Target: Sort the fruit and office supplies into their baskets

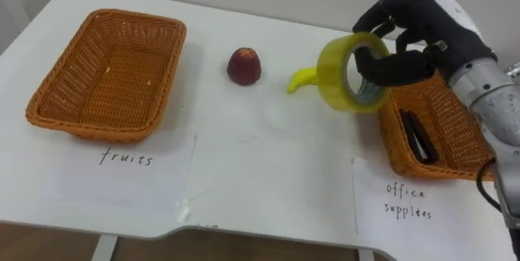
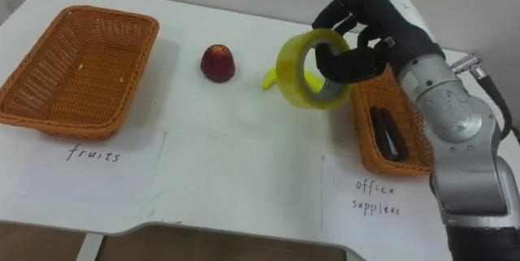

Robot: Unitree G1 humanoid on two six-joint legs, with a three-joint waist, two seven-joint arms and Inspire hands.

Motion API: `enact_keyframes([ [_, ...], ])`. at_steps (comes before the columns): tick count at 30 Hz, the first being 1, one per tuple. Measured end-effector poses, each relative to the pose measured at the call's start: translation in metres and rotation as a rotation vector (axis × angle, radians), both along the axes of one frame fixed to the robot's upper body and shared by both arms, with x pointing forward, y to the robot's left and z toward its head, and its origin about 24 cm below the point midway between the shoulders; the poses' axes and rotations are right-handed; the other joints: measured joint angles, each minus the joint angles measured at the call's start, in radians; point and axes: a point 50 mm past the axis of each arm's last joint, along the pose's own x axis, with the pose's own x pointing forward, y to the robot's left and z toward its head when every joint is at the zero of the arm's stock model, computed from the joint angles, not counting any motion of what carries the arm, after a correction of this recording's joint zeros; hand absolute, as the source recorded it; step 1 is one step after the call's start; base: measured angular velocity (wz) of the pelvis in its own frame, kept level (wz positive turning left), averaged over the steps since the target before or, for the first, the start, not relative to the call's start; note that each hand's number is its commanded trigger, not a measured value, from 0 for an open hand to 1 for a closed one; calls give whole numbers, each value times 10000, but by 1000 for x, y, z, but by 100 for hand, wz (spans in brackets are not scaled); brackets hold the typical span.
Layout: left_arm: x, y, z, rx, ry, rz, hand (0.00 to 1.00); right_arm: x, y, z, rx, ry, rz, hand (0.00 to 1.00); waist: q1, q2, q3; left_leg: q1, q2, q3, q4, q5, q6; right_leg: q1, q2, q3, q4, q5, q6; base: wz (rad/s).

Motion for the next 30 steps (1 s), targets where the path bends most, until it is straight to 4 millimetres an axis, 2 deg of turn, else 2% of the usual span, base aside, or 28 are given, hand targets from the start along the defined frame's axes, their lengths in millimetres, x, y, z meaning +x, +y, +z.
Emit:
enact_keyframes([
  [5, -1, 1, 0, 45, -33, 209, 0, -3, -21, 6, 369, -500, -1017, 100, -167, -11, -4, -125, 13, 22, 33, 1, 0, -121, 12, 13, 9, 18, -17, -1],
  [7, -1, 1, 0, 52, -56, 227, 0, -7, -32, 0, 626, -480, -1640, 100, -174, 7, 9, -119, 19, 48, 35, 0, 0, -121, 14, 21, 7, 18, -17, 0],
  [12, 4, 2, 2, 134, -308, 191, 0, -7, -43, -14, 1037, -171, -2342, 100, -260, 124, 72, -123, 24, 89, 14, 0, -1, -140, 13, 34, 8, 18, -17, -1],
  [17, 11, 3, 4, 188, -674, 95, 0, -6, -56, -35, 1448, 657, -2894, 100, -275, 174, 51, -118, 30, 100, 3, 1, -2, -155, 20, 21, 11, 18, -17, 0],
  [22, 2, 4, 4, 195, -518, 174, 0, -7, -69, -51, 1538, 1369, -3432, 100, -379, 167, 42, -126, 27, 101, 5, 2, -3, -155, 21, 19, 10, 18, -16, 0],
  [30, -8, 7, 5, 198, -381, 486, 0, -10, -83, -63, 1411, 1762, -4034, 100, -414, 177, 27, -55, 30, 122, 30, 5, -4, -80, 21, 27, 11, 18, -17, 0],
])
